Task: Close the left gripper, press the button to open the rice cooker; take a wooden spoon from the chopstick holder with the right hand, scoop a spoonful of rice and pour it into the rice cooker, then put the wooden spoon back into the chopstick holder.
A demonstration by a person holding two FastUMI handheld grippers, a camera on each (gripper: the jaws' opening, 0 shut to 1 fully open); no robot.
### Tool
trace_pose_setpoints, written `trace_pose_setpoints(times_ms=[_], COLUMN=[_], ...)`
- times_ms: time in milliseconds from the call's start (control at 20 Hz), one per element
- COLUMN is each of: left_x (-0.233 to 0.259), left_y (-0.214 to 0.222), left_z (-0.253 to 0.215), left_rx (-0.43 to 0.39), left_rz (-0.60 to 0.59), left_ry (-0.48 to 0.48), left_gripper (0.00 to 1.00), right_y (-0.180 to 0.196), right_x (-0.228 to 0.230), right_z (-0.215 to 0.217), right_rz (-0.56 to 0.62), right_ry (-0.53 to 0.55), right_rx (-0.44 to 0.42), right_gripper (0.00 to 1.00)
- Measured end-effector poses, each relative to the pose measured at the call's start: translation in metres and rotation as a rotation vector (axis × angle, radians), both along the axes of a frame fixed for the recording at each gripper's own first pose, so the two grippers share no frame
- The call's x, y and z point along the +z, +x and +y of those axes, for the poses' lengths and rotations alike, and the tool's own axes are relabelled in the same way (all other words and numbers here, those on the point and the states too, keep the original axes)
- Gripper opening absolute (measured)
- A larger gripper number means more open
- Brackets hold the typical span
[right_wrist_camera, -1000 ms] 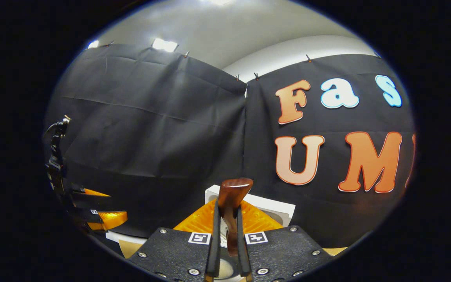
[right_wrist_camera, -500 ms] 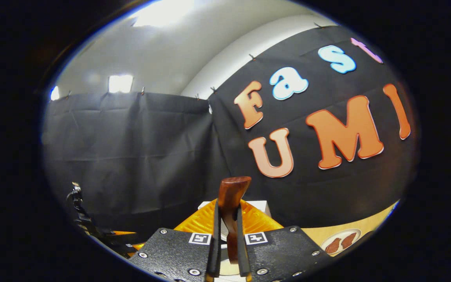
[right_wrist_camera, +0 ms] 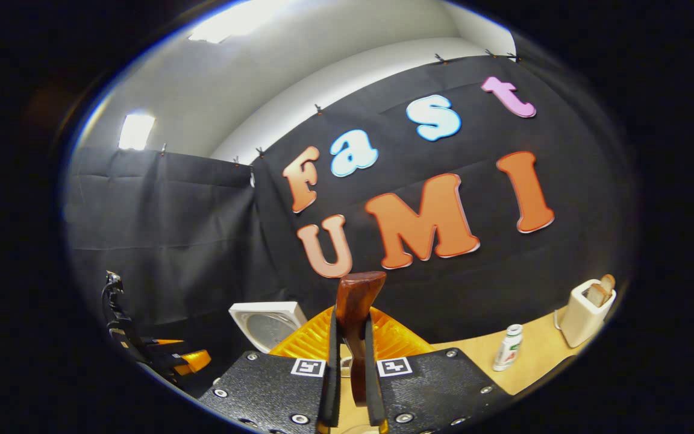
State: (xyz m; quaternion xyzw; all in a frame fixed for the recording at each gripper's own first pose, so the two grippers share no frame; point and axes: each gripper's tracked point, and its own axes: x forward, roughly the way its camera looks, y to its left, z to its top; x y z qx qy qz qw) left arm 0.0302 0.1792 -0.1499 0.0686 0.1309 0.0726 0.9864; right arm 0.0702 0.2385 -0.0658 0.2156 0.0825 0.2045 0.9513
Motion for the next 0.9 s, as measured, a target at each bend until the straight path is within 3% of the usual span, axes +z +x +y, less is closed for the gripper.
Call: trace_pose_setpoints(times_ms=[100,150,200,400,650,700,900], left_x=[0.002,0.008,0.01,0.016,0.023,0.024,0.031], left_y=[0.008,0.01,0.012,0.022,0.029,0.029,0.033], left_z=[-0.014,-0.018,-0.025,-0.051,-0.078,-0.081,-0.084], left_rx=[-0.023,-0.034,-0.046,-0.097,-0.142,-0.147,-0.151], left_rz=[0.006,0.005,0.002,-0.008,-0.02,-0.021,-0.033], left_ry=[-0.005,-0.008,-0.008,0.007,0.011,0.013,0.025], left_gripper=[0.94,0.94,0.94,0.94,0.94,0.98,0.94], right_y=[-0.012,-0.02,-0.027,-0.057,-0.096,-0.103,-0.113], right_x=[-0.024,-0.035,-0.046,-0.083,-0.135,-0.146,-0.177], right_z=[-0.037,-0.055,-0.072,-0.126,-0.164,-0.169,-0.183], right_rz=[0.057,0.084,0.108,0.195,0.301,0.321,0.371], right_ry=[-0.025,-0.037,-0.053,-0.106,-0.14,-0.144,-0.147], right_rx=[-0.066,-0.097,-0.128,-0.22,-0.308,-0.32,-0.371], right_gripper=[0.17,0.22,0.17,0.17,0.17,0.17,0.18])
